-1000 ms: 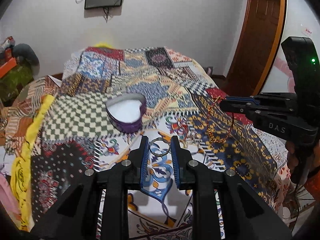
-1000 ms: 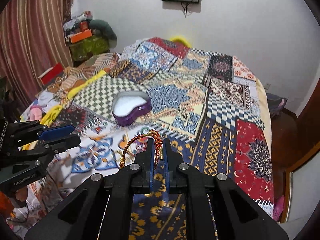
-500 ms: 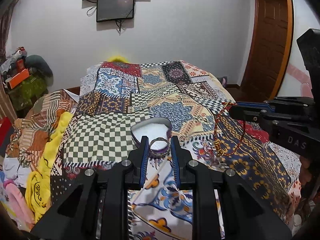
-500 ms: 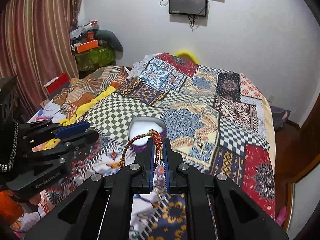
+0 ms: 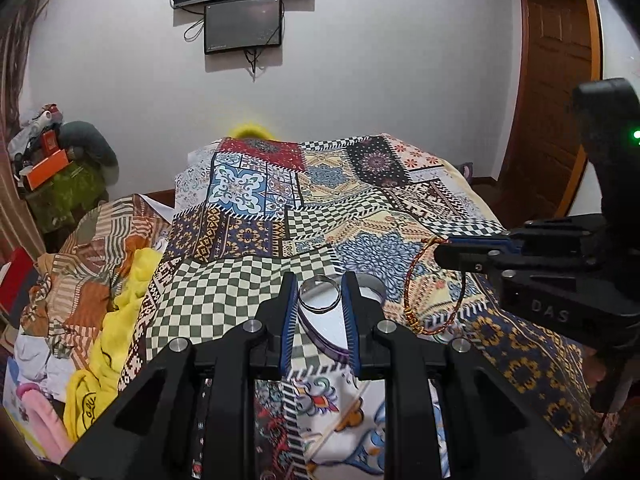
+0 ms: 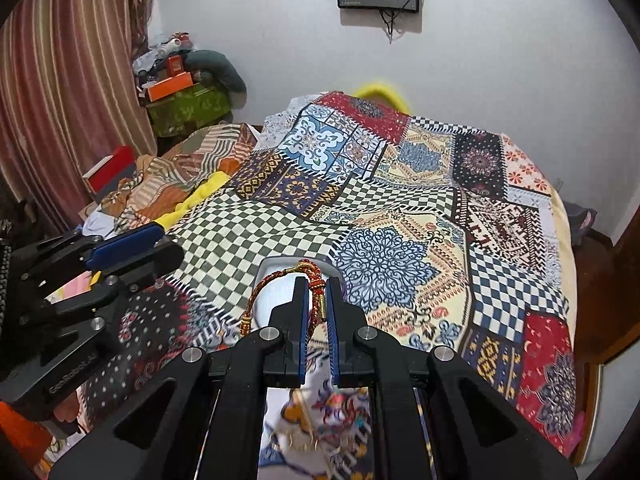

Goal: Organize jewelry
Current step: 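Carry both pieces into the purple heart tin and open both tools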

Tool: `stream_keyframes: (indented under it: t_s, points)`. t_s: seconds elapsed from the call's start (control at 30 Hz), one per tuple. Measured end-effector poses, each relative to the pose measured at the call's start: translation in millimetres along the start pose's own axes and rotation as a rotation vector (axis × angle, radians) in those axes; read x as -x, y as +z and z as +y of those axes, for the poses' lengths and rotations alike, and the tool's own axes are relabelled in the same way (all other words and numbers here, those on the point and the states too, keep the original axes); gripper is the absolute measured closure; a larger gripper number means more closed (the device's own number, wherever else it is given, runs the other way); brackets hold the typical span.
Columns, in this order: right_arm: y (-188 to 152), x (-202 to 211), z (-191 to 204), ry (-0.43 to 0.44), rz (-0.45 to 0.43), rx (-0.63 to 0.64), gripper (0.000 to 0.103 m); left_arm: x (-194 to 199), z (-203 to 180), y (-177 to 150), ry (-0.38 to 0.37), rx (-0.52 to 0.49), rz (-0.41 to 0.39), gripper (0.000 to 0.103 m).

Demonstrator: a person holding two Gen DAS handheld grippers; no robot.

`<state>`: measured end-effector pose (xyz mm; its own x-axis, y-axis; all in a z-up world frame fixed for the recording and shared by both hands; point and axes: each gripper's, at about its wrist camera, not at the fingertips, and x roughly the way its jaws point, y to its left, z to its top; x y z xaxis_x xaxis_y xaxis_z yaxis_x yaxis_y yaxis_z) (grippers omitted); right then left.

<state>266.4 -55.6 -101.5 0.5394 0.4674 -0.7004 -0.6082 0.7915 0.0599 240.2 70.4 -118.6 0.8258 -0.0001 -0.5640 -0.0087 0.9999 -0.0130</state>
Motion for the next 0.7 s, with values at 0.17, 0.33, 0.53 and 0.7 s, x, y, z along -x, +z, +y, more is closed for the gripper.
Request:
stream_keyframes:
  t_s: [0.17, 0.33, 0.53, 0.7]
  points:
    - [7, -22, -2, 0.005, 0.037, 0.001, 0.096, -23, 9, 1, -0.002, 0.014, 0.023, 0.082]
    - [10, -46, -2, 0.029, 0.088, 0.002, 0.096, -44, 15, -2, -0.012, 0.030, 0.060, 0.082]
    - [10, -73, -5, 0.072, 0.164, -0.011, 0.096, -64, 19, -6, -0.054, 0.033, 0.102, 0.082]
    - [10, -95, -8, 0.105, 0.235, -0.018, 0.096, -81, 21, -9, -0.078, 0.030, 0.145, 0.082]
